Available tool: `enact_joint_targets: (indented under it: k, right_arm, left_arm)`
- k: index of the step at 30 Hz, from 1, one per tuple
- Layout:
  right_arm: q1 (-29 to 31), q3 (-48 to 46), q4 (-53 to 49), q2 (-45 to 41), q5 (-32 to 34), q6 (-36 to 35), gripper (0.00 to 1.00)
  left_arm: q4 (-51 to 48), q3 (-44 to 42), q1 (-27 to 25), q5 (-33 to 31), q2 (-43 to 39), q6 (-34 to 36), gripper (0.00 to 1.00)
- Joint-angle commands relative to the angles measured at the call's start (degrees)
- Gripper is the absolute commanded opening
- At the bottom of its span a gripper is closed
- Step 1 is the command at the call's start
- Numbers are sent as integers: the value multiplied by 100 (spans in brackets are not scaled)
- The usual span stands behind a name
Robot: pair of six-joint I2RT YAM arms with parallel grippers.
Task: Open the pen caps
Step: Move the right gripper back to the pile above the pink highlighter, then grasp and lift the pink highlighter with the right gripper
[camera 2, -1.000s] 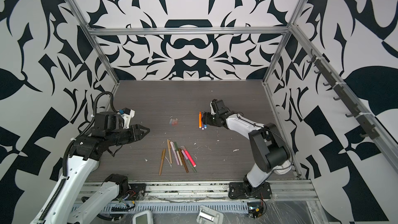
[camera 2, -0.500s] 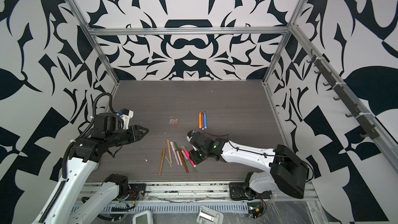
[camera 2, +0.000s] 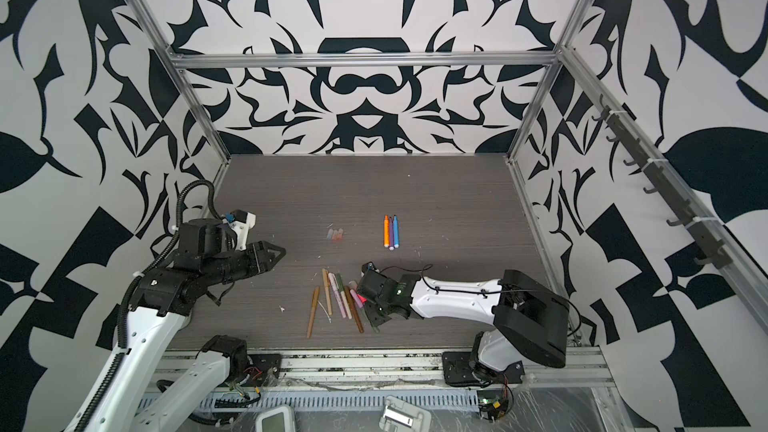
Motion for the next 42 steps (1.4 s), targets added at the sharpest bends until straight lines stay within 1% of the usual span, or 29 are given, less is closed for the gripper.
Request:
enact_joint_targets:
  k: [1, 12, 18, 20, 21, 24, 27, 30, 33, 37, 39, 42]
  right_arm:
    - [20, 115, -90, 15, 230, 150, 31]
    - [33, 327, -387, 292, 456, 240, 32]
    - [20, 539, -662, 577, 632, 300, 32]
    - [15, 726, -966, 809, 809, 276, 32]
    - [15, 814, -1087, 927, 1050, 258, 32]
    - [-19, 1100, -1373, 1302, 1095, 142, 28]
    - [-36, 1259, -1388, 1401, 1000, 60, 16]
    - [-54, 1451, -1394, 1156, 927, -17, 7]
    - [-54, 1794, -1722, 597, 950, -80, 5]
    - [-53, 2289, -2350, -313, 1217, -93, 3]
    - [-55, 2249, -2410, -733, 1294, -36, 1]
    - [-38, 1701, -1864, -1400, 974, 21, 0]
  left_arm:
    - [-20, -70, 14, 27, -64, -45, 44]
    - [8, -75, 19, 43, -80, -46, 44]
    - [33, -97, 14, 45, -64, -56, 44]
    - [36, -96, 14, 53, -64, -56, 44]
    - [33, -97, 21, 59, -64, -57, 44]
    - [38, -93, 16, 99, -88, -41, 44]
    - [47, -88, 15, 107, -157, -25, 44]
    - [46, -79, 17, 124, -238, -3, 44]
    - [29, -71, 7, 123, -325, 44, 44]
    - [-142, -35, -146, -50, -452, 79, 44]
    - [-152, -44, -361, -326, -477, 12, 44]
    - [-205, -18, -561, -418, -375, -11, 44]
